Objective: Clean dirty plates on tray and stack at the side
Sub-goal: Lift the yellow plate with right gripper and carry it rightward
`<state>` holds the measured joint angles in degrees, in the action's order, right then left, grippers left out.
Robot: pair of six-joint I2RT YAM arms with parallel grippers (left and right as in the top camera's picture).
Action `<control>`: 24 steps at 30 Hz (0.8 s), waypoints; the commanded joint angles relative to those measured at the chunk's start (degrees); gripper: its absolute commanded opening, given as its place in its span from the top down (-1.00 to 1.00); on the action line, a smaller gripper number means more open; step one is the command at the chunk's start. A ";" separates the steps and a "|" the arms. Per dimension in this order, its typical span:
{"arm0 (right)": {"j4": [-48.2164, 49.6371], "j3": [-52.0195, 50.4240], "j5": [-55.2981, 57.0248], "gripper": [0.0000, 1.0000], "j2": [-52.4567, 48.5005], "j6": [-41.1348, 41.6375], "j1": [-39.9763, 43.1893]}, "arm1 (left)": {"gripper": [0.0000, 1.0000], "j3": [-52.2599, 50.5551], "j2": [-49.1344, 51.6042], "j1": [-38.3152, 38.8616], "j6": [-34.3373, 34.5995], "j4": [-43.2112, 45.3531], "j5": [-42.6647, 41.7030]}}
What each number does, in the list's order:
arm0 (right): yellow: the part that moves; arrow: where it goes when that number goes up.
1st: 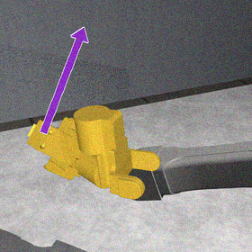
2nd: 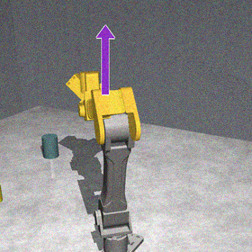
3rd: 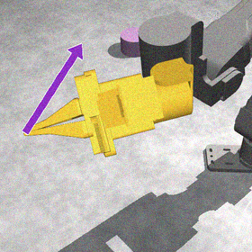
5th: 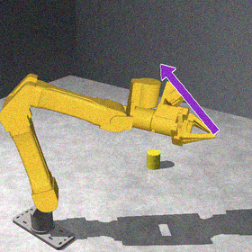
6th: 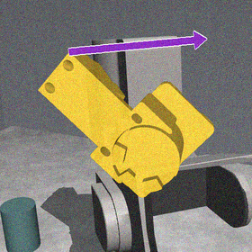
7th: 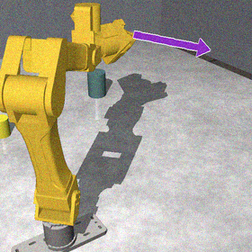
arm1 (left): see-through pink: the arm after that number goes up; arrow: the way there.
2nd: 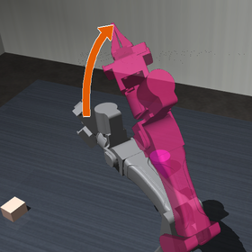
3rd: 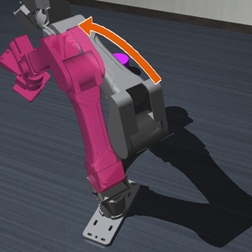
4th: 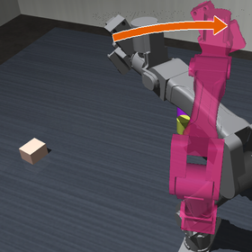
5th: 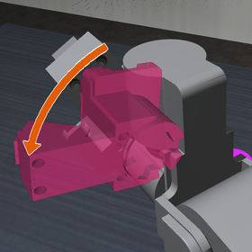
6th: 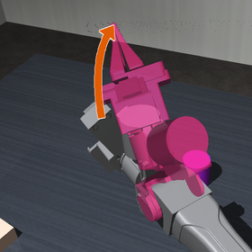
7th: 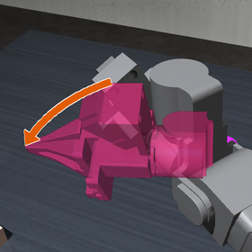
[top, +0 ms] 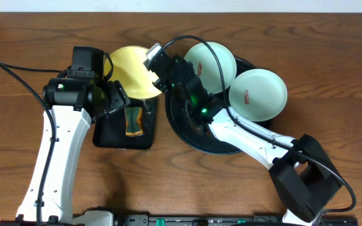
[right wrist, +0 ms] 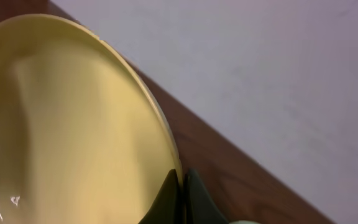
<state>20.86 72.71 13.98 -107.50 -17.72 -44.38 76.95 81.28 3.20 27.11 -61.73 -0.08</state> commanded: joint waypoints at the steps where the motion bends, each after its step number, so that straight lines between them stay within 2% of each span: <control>1: 1.62 0.79 2.12 0.98 0.68 -5.29 -0.57 | -0.67 0.00 0.02 -0.20 -0.50 -0.37 0.07; 12: 3.87 0.79 3.10 0.98 0.68 -13.77 -1.11 | -0.67 0.00 0.02 -0.20 -0.52 -0.37 0.07; 24: 6.25 0.79 4.33 0.98 0.79 -14.32 -1.49 | -0.67 0.00 0.02 -0.20 -0.52 -0.37 0.07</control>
<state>26.68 72.71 17.02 -107.50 -31.42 -45.41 76.95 81.28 3.20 27.11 -61.73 -0.08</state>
